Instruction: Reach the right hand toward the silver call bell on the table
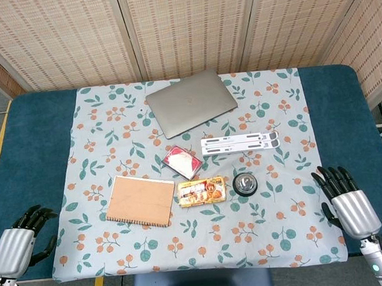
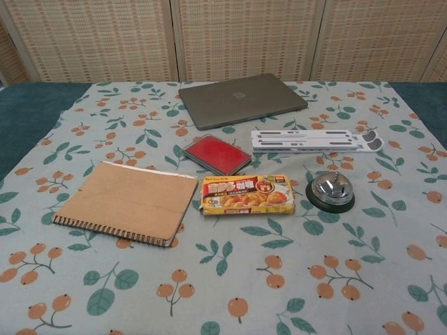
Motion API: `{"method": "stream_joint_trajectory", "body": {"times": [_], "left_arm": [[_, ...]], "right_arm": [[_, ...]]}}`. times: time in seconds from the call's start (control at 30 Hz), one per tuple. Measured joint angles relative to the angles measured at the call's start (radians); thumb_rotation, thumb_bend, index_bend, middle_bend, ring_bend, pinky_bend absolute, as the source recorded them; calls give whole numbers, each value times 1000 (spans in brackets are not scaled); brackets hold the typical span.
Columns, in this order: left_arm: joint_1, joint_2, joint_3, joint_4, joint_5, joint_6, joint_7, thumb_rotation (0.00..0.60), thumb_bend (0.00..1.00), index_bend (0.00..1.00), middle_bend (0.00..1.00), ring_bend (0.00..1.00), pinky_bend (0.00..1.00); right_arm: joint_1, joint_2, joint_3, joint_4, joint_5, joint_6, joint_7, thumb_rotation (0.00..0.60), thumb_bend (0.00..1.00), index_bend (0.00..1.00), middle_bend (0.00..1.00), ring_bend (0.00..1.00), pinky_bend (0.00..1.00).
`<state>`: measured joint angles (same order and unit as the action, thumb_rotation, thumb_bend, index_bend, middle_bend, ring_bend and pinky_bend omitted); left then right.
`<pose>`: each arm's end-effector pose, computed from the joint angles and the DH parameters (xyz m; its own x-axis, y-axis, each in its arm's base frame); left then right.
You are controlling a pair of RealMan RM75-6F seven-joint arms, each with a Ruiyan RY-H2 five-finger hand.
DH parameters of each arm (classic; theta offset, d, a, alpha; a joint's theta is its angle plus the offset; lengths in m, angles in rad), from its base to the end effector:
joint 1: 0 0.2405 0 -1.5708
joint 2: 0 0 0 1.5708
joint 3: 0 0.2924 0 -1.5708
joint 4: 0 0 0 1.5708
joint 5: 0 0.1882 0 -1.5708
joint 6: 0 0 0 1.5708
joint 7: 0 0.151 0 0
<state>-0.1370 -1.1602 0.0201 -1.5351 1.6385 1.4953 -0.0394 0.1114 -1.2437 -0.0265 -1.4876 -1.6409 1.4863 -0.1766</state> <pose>-0.3230 0.1921 0.1700 0.4081 0.0425 0.9119 0.8995 -0.1892 -0.3938 -0.3304 -0.1826 0.1423 0.5638 -0.0336 0.8252 -0.8153 -0.1823 0.5496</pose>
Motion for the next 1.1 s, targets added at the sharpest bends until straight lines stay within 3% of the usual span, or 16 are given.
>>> {"method": "stream_joint_trajectory", "body": {"times": [0.37,0.5,0.7,0.9,1.1], "left_arm": [[2,1,-1,-5,0,6,10,600,392,300,252,155,375],[3,5,-2,-8,-13,-1,3,600,392,300,252,155,375],[9,5,-5,-11,0,22,12,600,392,300,254,154,376],[6,5,-9,-7,-16,9,0,600,392,300,254,154,377],[9,8,-9,-7,-5,22,-9,600,392,300,254,155,377]], "right_arm": [[52,-36,-4,78,-46,-51,73,600,505,13,3,0,30],[132,-117,8,197,-91,-94,160,600,529,0,4,0,48],[279,-243,21,338,-106,-258,271,600,690,0,4,0,48],[386,-396,25,504,-111,-360,385,600,707,0,4,0,48],[461,-500,29,612,-97,-423,415,600,708,0,4,0,48]]}}
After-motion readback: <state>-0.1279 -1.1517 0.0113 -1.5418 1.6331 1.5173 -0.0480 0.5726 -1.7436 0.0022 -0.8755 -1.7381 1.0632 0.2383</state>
